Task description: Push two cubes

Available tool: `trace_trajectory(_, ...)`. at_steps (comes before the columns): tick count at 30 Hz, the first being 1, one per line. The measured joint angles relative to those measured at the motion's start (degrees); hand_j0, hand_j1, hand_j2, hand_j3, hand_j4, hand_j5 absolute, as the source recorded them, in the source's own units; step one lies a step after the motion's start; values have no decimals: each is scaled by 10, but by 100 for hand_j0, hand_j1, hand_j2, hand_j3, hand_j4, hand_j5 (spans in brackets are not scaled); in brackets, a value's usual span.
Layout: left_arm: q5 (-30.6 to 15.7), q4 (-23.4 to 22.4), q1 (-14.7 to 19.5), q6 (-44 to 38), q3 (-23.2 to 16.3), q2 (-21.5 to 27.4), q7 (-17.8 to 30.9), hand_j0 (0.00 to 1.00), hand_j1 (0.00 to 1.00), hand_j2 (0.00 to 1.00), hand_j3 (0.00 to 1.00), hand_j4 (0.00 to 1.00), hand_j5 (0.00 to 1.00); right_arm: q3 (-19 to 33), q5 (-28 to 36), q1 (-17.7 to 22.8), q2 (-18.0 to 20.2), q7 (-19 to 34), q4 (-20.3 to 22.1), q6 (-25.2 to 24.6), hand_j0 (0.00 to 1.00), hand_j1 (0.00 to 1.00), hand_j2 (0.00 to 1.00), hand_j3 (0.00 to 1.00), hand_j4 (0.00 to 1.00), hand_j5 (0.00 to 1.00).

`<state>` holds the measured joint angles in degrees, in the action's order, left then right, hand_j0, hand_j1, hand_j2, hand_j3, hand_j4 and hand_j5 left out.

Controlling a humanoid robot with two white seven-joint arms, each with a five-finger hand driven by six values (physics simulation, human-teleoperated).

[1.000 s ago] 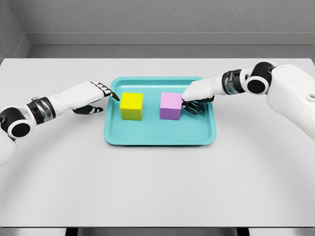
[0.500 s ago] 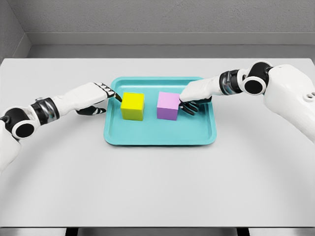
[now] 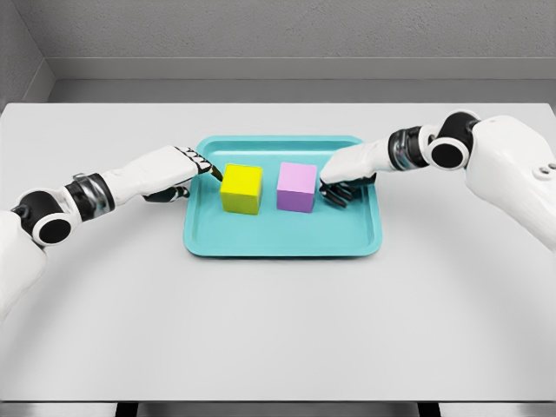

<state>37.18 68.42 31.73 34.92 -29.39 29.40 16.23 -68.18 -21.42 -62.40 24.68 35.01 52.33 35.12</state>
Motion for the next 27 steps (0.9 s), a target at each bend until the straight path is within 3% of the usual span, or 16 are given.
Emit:
trace_trajectory(8,-18,11,-7,2,5,15,-2,70,70,70,70,70,70,-3,0,-12,-13,0,-26,0,10,10,10,10,10,10)
trace_trajectory(19,-72,125,-66,2,5,85,-2,69,69,69,69,69,69,-3,0,-21,-37,0,-67,0,10,10,10,10,10,10)
trace_trajectory(27,-75,149,-78,2,5,91,-2,69,69,69,69,69,69,-3,0,-22,-43,0,-69,0,10,10,10,10,10,10)
